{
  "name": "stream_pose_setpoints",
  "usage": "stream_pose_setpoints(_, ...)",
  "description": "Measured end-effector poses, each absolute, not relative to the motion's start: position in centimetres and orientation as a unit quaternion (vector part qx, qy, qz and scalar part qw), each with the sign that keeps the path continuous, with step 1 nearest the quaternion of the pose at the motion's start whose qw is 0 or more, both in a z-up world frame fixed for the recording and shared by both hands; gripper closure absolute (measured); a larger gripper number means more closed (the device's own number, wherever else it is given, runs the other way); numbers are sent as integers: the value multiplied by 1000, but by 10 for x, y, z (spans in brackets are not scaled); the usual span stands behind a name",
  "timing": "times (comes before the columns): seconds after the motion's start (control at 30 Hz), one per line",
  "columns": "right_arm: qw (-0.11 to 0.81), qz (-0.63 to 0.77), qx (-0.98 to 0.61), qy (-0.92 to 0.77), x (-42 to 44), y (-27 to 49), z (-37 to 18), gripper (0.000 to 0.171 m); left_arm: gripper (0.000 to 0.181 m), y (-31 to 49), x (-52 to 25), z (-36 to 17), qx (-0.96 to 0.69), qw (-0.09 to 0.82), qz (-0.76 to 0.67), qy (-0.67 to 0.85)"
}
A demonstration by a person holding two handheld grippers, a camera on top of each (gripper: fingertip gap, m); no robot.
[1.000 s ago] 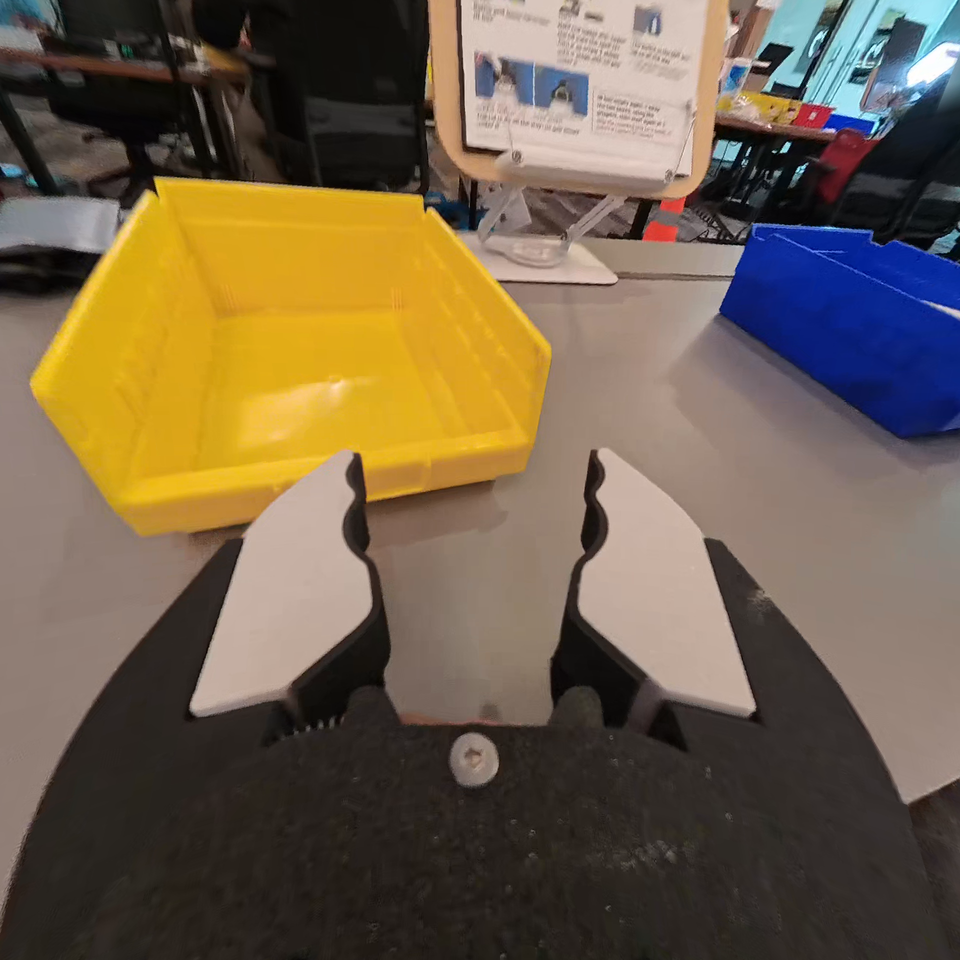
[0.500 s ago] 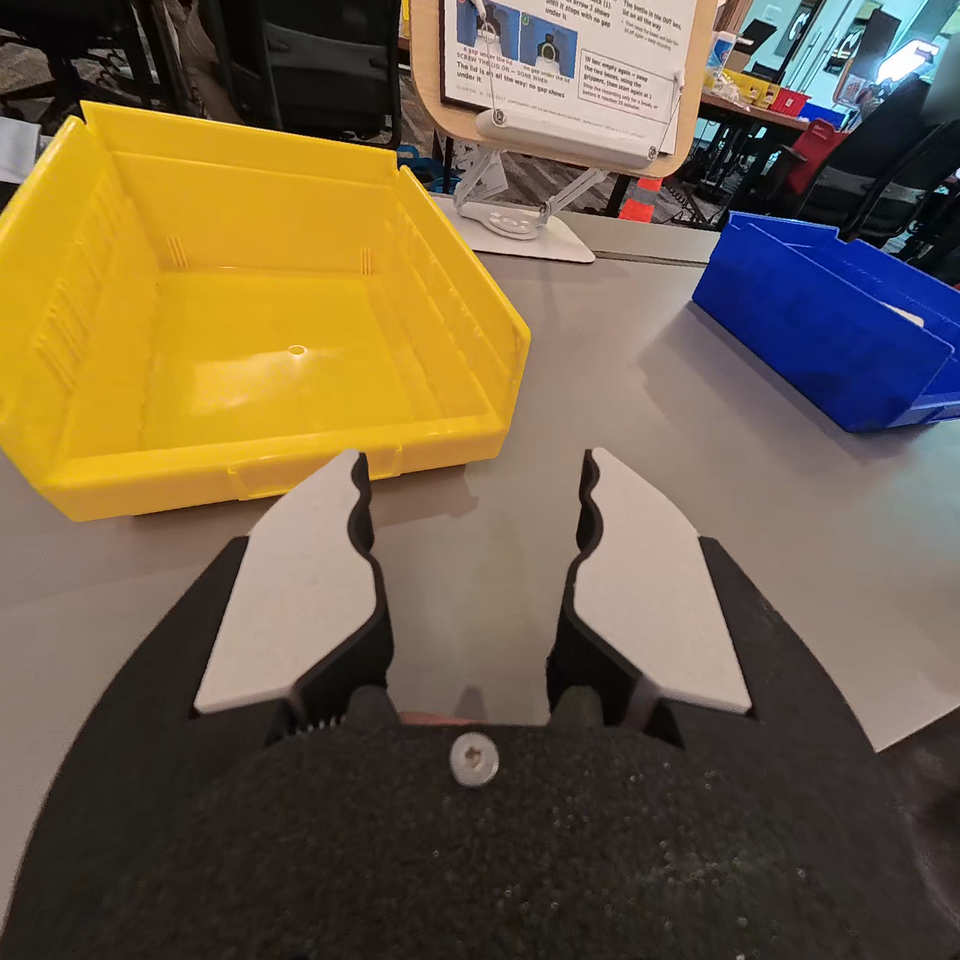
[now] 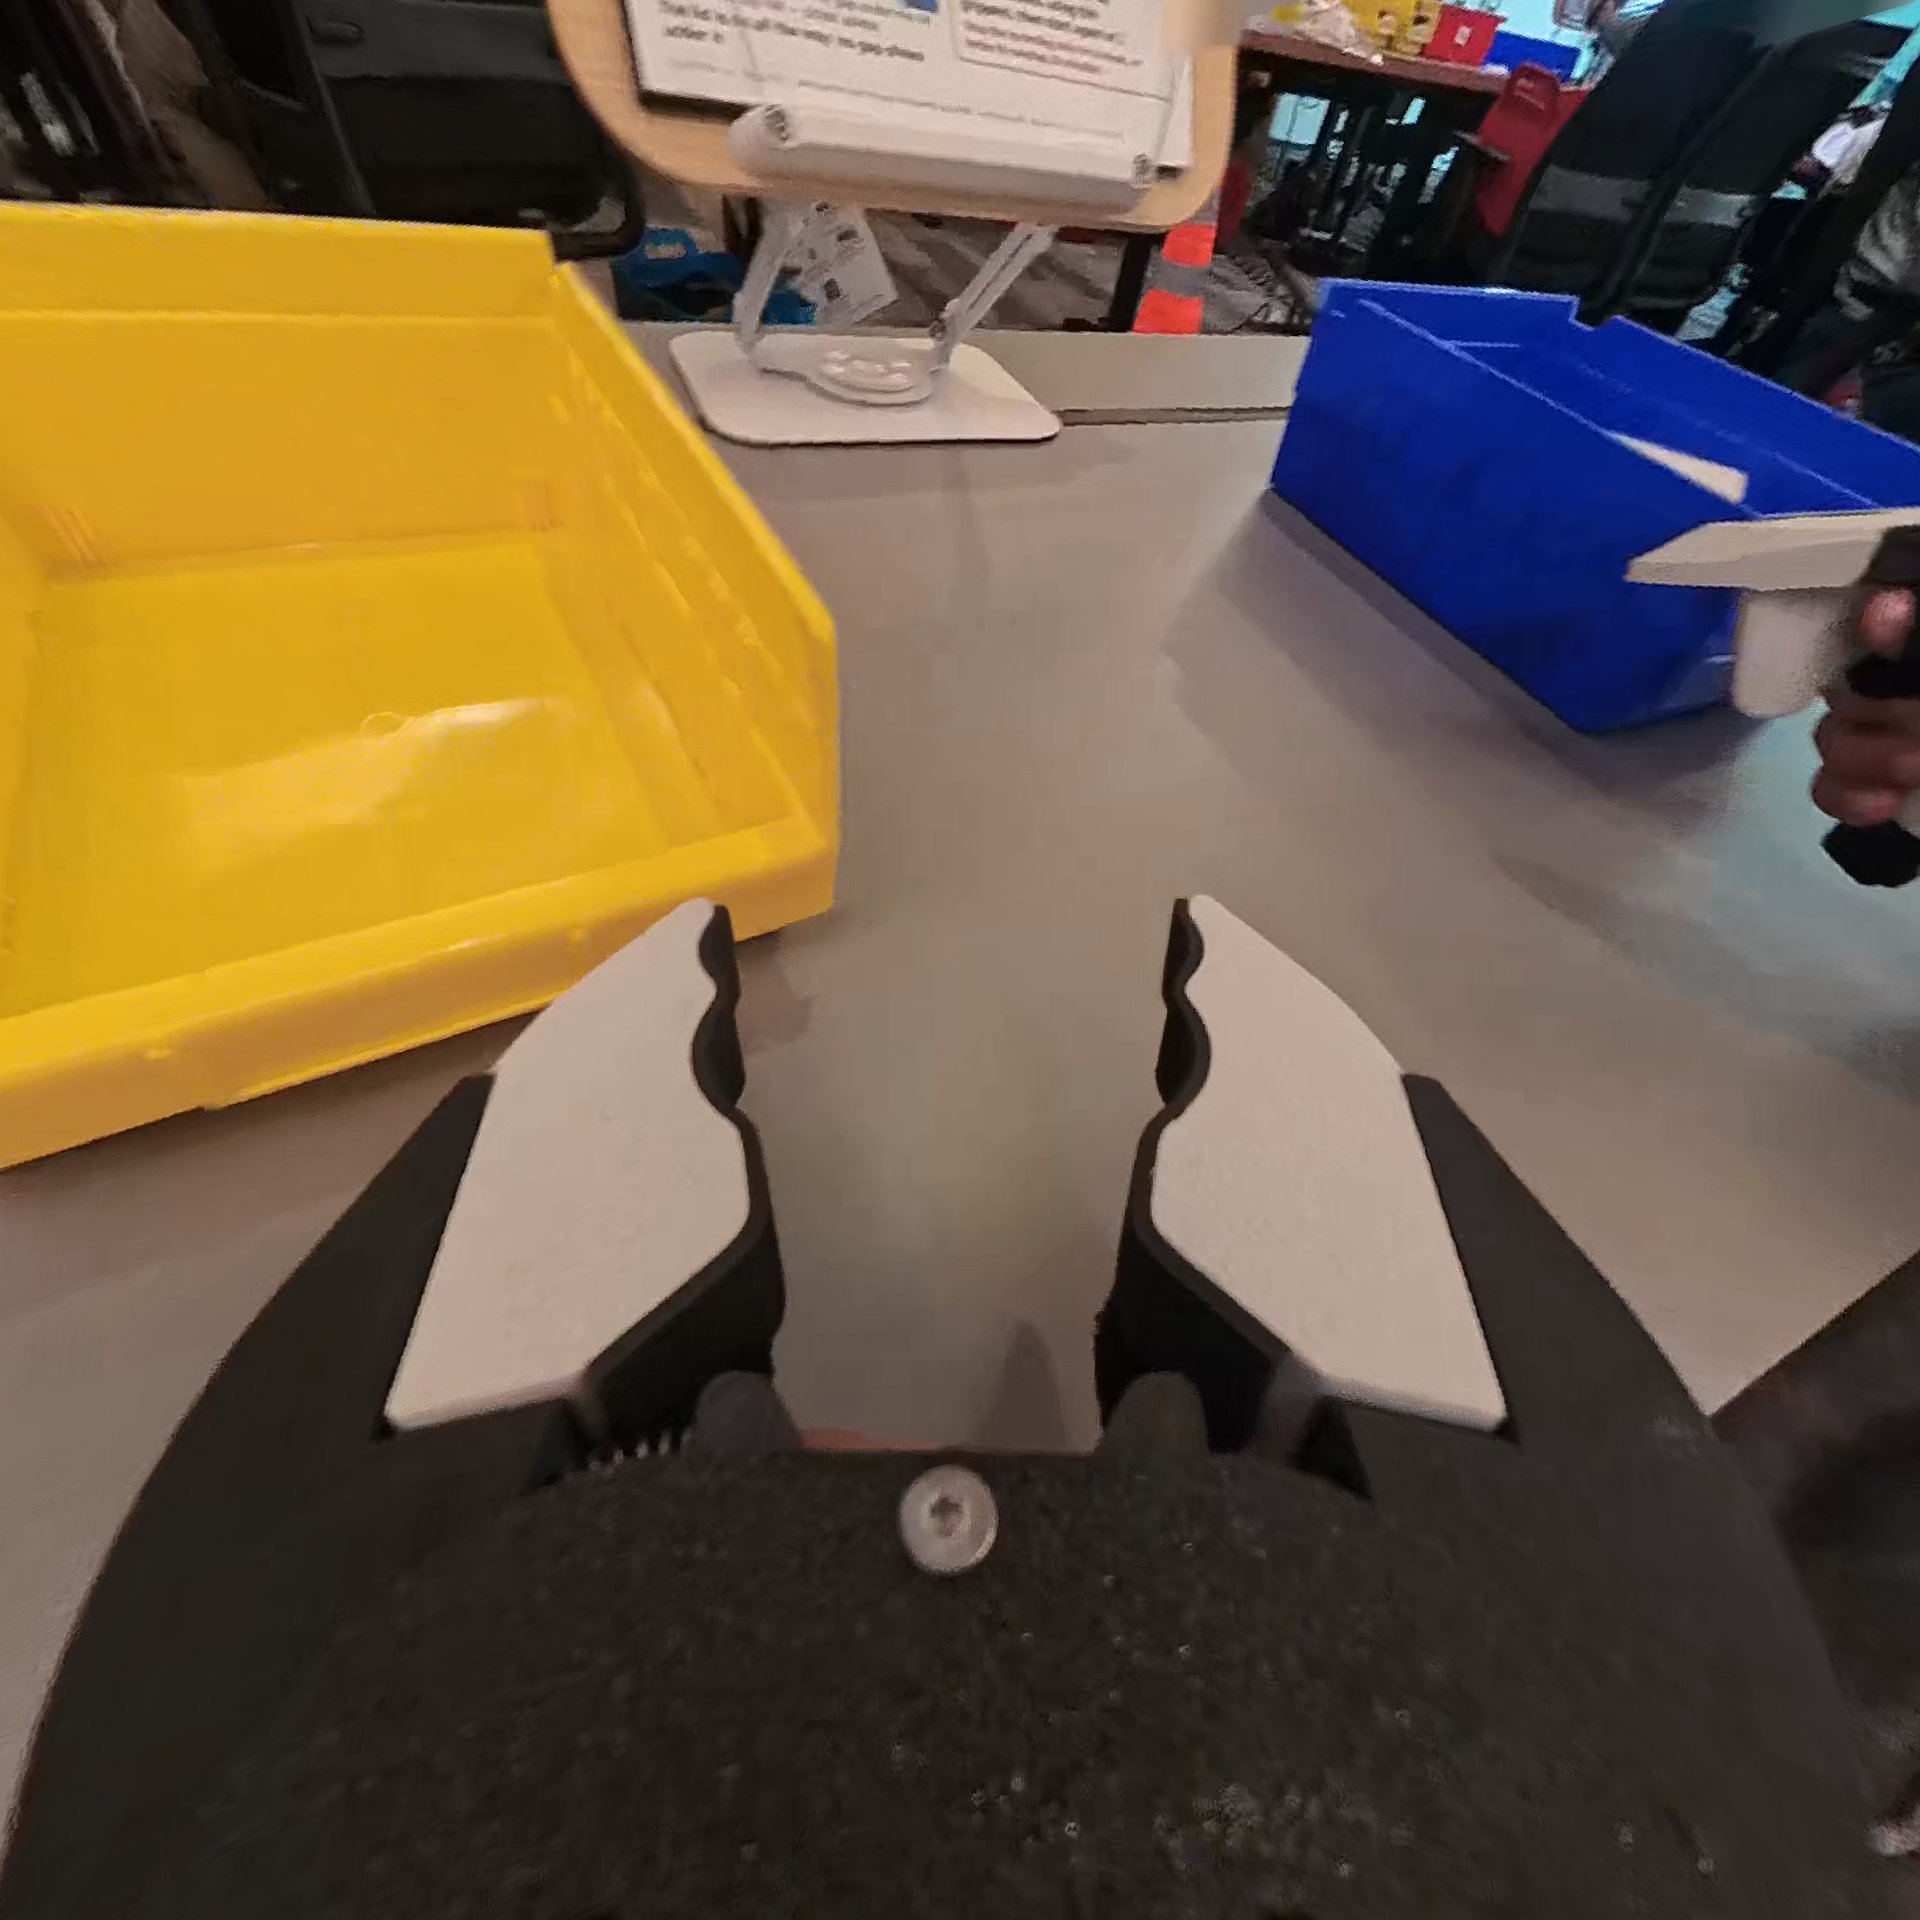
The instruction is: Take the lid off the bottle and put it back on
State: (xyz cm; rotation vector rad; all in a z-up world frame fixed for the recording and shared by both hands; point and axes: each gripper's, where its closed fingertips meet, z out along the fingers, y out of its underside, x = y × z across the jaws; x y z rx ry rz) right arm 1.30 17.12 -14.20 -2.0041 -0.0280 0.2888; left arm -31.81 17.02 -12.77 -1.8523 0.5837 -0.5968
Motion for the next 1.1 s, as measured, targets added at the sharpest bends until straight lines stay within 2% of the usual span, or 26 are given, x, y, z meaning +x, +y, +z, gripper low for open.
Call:
stream_pose_setpoints(0.07,523,159,-837,-37,-8,176,-139,65,102,165,-293,-121,-759,533,-263,267)
stream_pose_setpoints(0.1,520,177,-834,-57,-18,176,-138,69,100,161,-275,-118,-750,530,-275,285)
stream_pose_setpoints(0.13,525,184,-828,-73,-23,174,-133,82,98,158,-254,-115,-740,527,-287,303)
stream_pose_setpoints(0.2,552,171,-811,-87,-23,165,-116,84,94,155,-209,-112,-726,520,-303,333)
stream_pose_setpoints(0.3,623,84,-775,-64,12,137,-83,88,90,159,-132,-111,-712,502,-318,373)
stream_pose_setpoints(0.4,683,-61,-725,60,84,100,-62,98,90,171,-60,-120,-716,481,-322,390)
stream_pose_setpoints(0.43,668,-102,-731,98,107,90,-69,102,89,174,-39,-126,-725,464,-327,390)
stream_pose_setpoints(0.5,611,-147,-763,149,141,78,-98,100,87,179,-5,-134,-741,436,-335,386)
stream_pose_setpoints(0.53,592,-148,-774,165,151,77,-111,100,91,182,8,-137,-745,432,-334,383)
stream_pose_setpoints(0.6,565,-123,-795,187,161,84,-134,100,113,188,24,-147,-761,425,-314,377)
stream_pose_setpoints(0.67,540,-100,-813,195,164,91,-152,109,148,197,26,-157,-785,425,-272,361)
stream_pose_setpoints(0.7,531,-92,-819,197,165,96,-158,125,166,204,22,-156,-791,436,-253,347)
stream_pose_setpoints(0.77,518,-104,-823,207,170,98,-159,168,173,213,14,-156,-805,439,-236,320)
stream_pose_setpoints(0.93,534,-141,-818,159,136,110,-142,168,177,219,-28,-151,-816,447,-236,280)
stream_pose_setpoints(1.1,569,-117,-806,110,66,145,-119,168,177,236,-113,-128,-821,482,-195,236)
